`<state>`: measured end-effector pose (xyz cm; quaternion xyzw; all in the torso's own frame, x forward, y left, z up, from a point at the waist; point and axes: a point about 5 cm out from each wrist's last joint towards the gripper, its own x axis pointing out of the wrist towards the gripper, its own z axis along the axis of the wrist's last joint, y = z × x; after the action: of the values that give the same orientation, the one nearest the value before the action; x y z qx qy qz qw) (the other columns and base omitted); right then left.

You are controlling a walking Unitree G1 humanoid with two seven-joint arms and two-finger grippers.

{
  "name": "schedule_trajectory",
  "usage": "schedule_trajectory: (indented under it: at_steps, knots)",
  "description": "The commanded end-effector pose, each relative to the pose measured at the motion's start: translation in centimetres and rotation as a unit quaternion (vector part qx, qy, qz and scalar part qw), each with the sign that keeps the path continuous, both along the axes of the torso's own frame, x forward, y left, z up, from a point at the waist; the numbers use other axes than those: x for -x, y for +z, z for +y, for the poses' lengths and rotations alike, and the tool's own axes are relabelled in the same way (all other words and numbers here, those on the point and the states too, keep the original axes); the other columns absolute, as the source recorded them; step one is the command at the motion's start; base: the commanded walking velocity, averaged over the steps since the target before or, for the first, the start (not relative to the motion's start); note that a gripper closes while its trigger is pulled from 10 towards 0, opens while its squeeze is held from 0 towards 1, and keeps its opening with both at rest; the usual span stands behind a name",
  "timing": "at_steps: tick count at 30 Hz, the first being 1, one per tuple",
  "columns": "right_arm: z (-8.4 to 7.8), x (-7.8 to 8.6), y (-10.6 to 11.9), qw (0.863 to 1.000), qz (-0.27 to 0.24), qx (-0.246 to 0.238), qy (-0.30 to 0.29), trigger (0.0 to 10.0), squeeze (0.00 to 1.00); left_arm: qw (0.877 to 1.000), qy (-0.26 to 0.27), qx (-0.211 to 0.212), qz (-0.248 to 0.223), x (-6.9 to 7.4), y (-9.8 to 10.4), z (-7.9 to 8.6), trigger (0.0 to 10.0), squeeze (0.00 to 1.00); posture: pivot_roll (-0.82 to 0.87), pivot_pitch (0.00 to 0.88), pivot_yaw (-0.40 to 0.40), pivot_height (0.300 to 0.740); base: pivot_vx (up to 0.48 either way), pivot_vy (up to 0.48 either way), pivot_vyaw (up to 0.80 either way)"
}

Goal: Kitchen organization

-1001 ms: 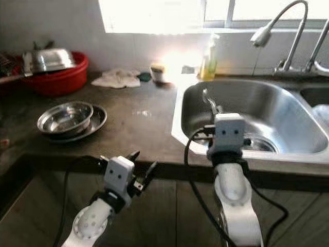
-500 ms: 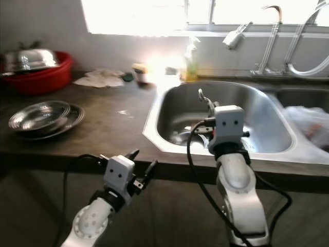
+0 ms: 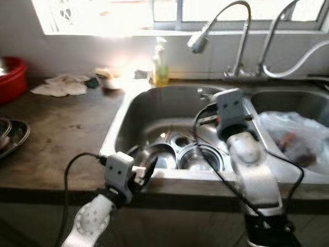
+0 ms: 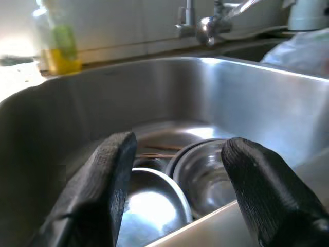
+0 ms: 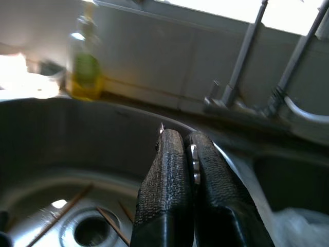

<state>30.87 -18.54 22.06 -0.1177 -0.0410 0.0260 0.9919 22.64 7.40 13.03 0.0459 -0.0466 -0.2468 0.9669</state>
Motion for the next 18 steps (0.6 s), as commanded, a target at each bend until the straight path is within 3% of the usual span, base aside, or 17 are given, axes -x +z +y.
schedule_trajectory:
  at_steps: [1,9,14,18]
  knots:
    - [0.5,-1.1,0.3,0.999,0.033,-0.003,0.014,10.0,0.00,1.000,0.013,-0.009,0.009,0.0,-0.3,0.8,10.0,0.00,0.10,0.008,-0.046,0.740,0.000,0.000,0.00]
    - [-0.1,-3.0,-1.2,0.993,0.116,0.030,0.016,10.0,0.00,1.000,0.011,-0.008,0.008,0.2,-0.3,0.7,10.0,0.00,0.11,0.006,-0.053,0.740,0.000,0.000,0.00]
    - [0.2,-4.4,-3.3,0.981,0.190,0.033,0.031,10.0,0.00,1.000,0.011,-0.008,0.011,0.5,-0.3,0.7,10.0,0.00,0.13,0.018,-0.061,0.740,0.000,0.000,0.00]
    - [0.5,-4.4,-4.4,0.974,0.218,0.039,0.040,10.0,0.00,1.000,0.005,-0.013,0.017,0.7,-0.3,0.6,10.0,0.00,0.13,0.026,-0.062,0.740,0.000,0.000,0.00]
